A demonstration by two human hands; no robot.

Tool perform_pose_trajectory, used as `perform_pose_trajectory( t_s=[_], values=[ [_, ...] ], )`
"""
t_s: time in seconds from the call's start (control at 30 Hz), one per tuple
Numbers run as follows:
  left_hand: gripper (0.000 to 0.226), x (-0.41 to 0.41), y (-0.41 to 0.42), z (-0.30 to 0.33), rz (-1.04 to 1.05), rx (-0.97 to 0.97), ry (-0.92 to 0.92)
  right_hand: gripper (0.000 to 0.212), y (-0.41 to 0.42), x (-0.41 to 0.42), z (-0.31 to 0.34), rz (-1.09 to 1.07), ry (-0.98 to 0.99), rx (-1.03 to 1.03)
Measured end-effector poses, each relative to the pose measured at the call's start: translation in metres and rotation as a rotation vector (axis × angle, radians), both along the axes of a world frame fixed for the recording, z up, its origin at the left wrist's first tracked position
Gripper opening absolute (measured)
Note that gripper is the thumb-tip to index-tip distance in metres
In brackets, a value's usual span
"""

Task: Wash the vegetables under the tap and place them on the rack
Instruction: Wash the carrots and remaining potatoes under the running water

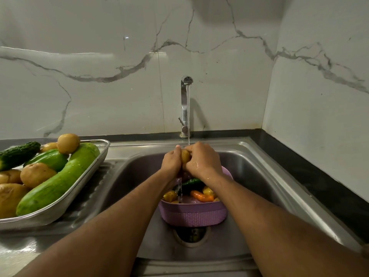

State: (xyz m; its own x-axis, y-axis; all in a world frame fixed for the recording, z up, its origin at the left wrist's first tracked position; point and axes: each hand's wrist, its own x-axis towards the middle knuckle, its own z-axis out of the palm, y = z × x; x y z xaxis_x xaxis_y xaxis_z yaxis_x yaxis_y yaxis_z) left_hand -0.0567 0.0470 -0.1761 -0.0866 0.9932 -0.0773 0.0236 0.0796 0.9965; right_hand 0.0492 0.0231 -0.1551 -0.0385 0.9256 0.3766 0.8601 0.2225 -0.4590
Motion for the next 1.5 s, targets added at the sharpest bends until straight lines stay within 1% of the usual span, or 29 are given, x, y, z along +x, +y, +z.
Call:
perform_pose_trajectory(
  t_s=[0.07,0.17,0.23,0.27,0.33,0.37,0.43,0.5,0.63,0.7,0.77,0.83,0.93,0.97,1.0,1.07,1.1,1.13,1.17,1.2,1.23,1.27,1.33,1.37,1.43,1.5],
  values=[
    [0.043,-0.004,-0.002,0.001,-0.022,-0.028,-0.11,0.023,0.002,0.003,-0.001,0.021,0.04,-0.015],
    [0.038,-0.011,-0.005,0.005,-0.134,-0.029,-0.289,0.054,0.003,0.012,0.0,0.03,0.175,-0.048],
    [0.035,-0.013,-0.006,0.008,-0.226,-0.019,-0.343,0.072,0.005,0.017,0.001,0.025,0.273,-0.071],
    [0.033,-0.014,-0.007,0.009,-0.26,-0.015,-0.358,0.078,0.006,0.019,0.001,0.022,0.32,-0.085],
    [0.031,-0.013,-0.008,0.01,-0.273,-0.015,-0.363,0.082,0.006,0.022,0.0,0.033,0.376,-0.115],
    [0.029,-0.011,-0.01,0.01,-0.245,-0.016,-0.362,0.081,0.006,0.023,-0.001,0.046,0.387,-0.124],
    [0.025,-0.008,-0.011,0.012,-0.124,-0.015,-0.348,0.08,0.004,0.023,-0.001,0.09,0.407,-0.131],
    [0.025,-0.005,-0.011,0.015,-0.019,-0.025,-0.343,0.084,0.003,0.023,0.0,0.125,0.425,-0.13],
    [0.028,-0.007,-0.009,0.015,0.033,-0.053,-0.34,0.089,0.006,0.028,-0.002,0.185,0.478,-0.162],
    [0.028,-0.008,-0.011,0.014,0.025,-0.055,-0.328,0.088,0.008,0.03,-0.004,0.204,0.524,-0.23],
    [0.026,-0.007,-0.013,0.011,-0.013,-0.024,-0.266,0.085,0.008,0.031,-0.006,0.212,0.573,-0.301],
    [0.022,-0.003,-0.012,0.005,-0.05,0.031,-0.109,0.081,0.008,0.03,-0.008,0.202,0.552,-0.339],
    [0.02,0.004,-0.007,-0.004,-0.037,0.135,0.233,0.076,0.01,0.028,-0.01,0.169,0.449,-0.303],
    [0.019,0.004,-0.008,-0.004,-0.028,0.161,0.313,0.074,0.01,0.027,-0.01,0.164,0.438,-0.296],
    [0.02,0.004,-0.008,-0.004,-0.025,0.165,0.346,0.072,0.011,0.027,-0.01,0.157,0.435,-0.295],
    [0.032,0.0,-0.006,-0.005,-0.032,0.143,0.325,0.069,0.011,0.027,-0.01,0.14,0.475,-0.31],
    [0.035,-0.002,-0.004,-0.004,-0.04,0.135,0.267,0.065,0.011,0.027,-0.008,0.137,0.548,-0.314],
    [0.035,-0.004,-0.004,-0.003,-0.048,0.136,0.181,0.058,0.011,0.026,-0.006,0.137,0.667,-0.318],
    [0.031,-0.005,-0.005,-0.001,-0.071,0.141,0.1,0.048,0.011,0.025,-0.005,0.141,0.792,-0.325],
    [0.028,-0.005,-0.005,0.0,-0.096,0.16,0.048,0.037,0.012,0.023,-0.004,0.141,0.872,-0.325],
    [0.026,-0.005,-0.006,0.0,-0.114,0.184,0.036,0.026,0.015,0.021,-0.004,0.118,0.855,-0.302],
    [0.025,-0.003,-0.008,-0.001,-0.127,0.204,0.039,0.02,0.017,0.02,-0.006,0.084,0.741,-0.255],
    [0.025,0.002,-0.011,-0.004,-0.125,0.234,0.083,0.024,0.02,0.014,-0.011,0.028,0.483,-0.154],
    [0.026,0.003,-0.011,-0.005,-0.115,0.245,0.096,0.027,0.021,0.012,-0.012,0.006,0.415,-0.122],
    [0.028,0.001,-0.012,-0.006,-0.093,0.252,0.089,0.03,0.023,0.008,-0.012,-0.024,0.381,-0.1],
    [0.028,-0.003,-0.011,-0.006,-0.096,0.238,0.048,0.031,0.027,0.009,-0.01,-0.041,0.431,-0.132]
  ],
)
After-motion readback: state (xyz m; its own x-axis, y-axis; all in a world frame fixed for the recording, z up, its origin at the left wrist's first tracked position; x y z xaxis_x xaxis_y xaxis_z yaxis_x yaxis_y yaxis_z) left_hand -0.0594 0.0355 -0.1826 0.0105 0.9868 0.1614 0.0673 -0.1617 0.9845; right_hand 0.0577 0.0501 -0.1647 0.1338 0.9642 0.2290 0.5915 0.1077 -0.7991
